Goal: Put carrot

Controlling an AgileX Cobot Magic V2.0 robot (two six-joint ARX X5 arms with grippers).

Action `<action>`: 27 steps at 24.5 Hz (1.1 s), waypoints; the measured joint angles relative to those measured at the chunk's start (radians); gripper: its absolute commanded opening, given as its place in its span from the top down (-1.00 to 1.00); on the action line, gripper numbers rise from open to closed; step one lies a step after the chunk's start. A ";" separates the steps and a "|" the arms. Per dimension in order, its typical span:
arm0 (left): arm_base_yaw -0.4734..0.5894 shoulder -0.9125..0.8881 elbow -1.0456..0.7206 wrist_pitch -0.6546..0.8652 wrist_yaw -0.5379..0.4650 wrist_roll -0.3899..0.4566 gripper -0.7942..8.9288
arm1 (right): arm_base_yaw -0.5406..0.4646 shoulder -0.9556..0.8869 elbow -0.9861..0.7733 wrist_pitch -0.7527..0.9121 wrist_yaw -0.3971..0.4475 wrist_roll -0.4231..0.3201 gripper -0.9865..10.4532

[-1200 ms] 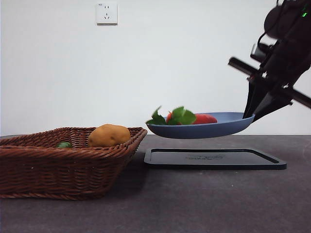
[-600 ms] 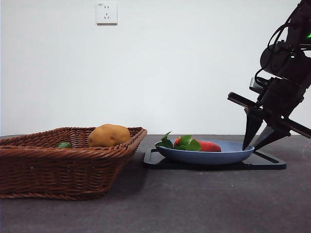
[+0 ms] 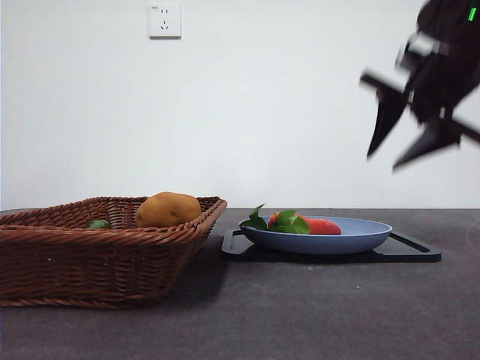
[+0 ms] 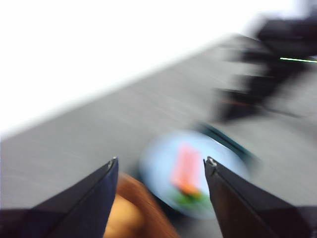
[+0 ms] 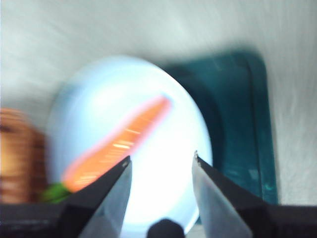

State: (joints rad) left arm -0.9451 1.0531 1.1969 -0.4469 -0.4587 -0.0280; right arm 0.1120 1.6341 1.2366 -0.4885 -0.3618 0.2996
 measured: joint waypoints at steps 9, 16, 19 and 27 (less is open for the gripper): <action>0.127 0.122 0.000 0.000 -0.037 0.040 0.82 | 0.179 -0.305 0.002 -0.147 0.203 -0.134 0.82; 0.261 0.031 -0.025 -0.085 0.061 0.049 0.82 | 0.339 -0.459 -0.038 -0.137 0.333 -0.174 0.82; 0.315 -0.050 -0.119 -0.055 0.138 0.050 0.82 | 0.403 -0.546 -0.086 -0.114 0.398 -0.182 0.82; 0.364 -0.326 -0.390 0.010 0.183 0.036 0.82 | 0.504 -0.820 -0.319 0.034 0.554 -0.184 0.82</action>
State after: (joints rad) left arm -0.5808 0.7269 0.8070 -0.4370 -0.2760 0.0082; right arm 0.6155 0.8143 0.9176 -0.4541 0.1917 0.1154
